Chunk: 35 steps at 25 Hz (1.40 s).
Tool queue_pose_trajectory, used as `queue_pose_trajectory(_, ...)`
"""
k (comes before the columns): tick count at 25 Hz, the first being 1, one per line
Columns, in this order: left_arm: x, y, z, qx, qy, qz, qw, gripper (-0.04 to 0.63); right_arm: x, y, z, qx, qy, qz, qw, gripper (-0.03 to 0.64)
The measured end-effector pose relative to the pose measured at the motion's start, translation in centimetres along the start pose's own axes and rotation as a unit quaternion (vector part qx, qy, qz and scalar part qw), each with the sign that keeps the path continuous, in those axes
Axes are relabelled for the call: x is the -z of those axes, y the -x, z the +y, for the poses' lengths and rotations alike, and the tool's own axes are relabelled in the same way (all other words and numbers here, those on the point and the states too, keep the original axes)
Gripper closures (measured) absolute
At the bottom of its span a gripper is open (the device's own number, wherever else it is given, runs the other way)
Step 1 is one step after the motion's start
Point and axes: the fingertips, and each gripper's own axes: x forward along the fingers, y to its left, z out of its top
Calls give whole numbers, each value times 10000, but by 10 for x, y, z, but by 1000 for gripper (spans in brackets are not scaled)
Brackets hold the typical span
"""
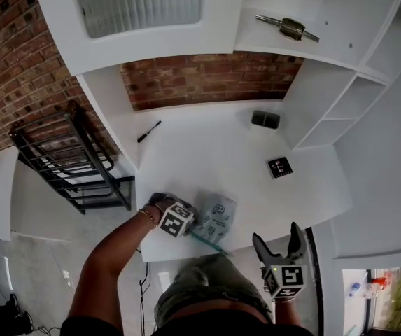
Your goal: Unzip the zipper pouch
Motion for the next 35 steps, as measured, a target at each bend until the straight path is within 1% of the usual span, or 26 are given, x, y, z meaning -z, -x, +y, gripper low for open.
queue_pose_trajectory(1, -1, 0, 2, -21, 53, -40, 10000, 412, -1, -3, 0, -39, 11, 13, 10000, 118)
queue_pose_trajectory(3, -4, 0, 5, -65, 138, -111, 9998, 476, -3, -8, -2, -109, 32, 9, 9999, 118)
queue_pose_trajectory(6, -3, 1, 9, -85, 266, -132, 9995, 506, -8, -14, -5, -184, 98, -13, 9998, 118)
queue_pose_trajectory(8, -4, 1, 10, -37, 511, -154, 9986, 518, -10, -15, -8, -211, 128, -20, 9997, 118)
queue_pose_trajectory(10, -10, 5, 13, -10, 863, -344, 9957, 528, -11, -16, -11, -230, 129, -35, 9996, 118)
queue_pose_trajectory(11, -17, 9, 16, -47, 1041, -530, 9931, 531, -11, -17, -12, -241, 122, -41, 9996, 118)
queue_pose_trajectory(13, -32, 19, 24, -165, 1421, -932, 9853, 535, -11, -18, -14, -276, 117, -37, 9995, 118)
queue_pose_trajectory(16, -38, 25, 23, -169, 2057, -1241, 9706, 540, -10, -23, -14, -368, 121, -30, 9992, 118)
queue_pose_trajectory(19, -46, 36, 26, -303, 2501, -1597, 9545, 540, -13, -30, -11, -494, 122, -79, 9987, 118)
queue_pose_trajectory(22, -53, 52, 29, -336, 3026, -1971, 9319, 543, -19, -38, -7, -646, 178, -129, 9977, 118)
queue_pose_trajectory(25, -60, 63, 29, -347, 3449, -2312, 9091, 545, -27, -44, -1, -779, 275, -230, 9963, 123)
queue_pose_trajectory(27, -63, 71, 31, -436, 3739, -2555, 8905, 545, -28, -46, 2, -843, 273, -260, 9957, 126)
queue_pose_trajectory(30, -64, 84, 38, -559, 4230, -2914, 8562, 545, -29, -49, 7, -972, 278, -282, 9945, 132)
queue_pose_trajectory(32, -67, 97, 42, -618, 4503, -3222, 8304, 545, -32, -50, 11, -1119, 293, -318, 9928, 157)
queue_pose_trajectory(33, -69, 104, 44, -650, 4640, -3398, 8155, 545, -34, -49, 15, -1221, 299, -351, 9914, 175)
queue_pose_trajectory(35, -71, 119, 48, -729, 4936, -3732, 7822, 545, -41, -46, 27, -1526, 322, -446, 9868, 215)
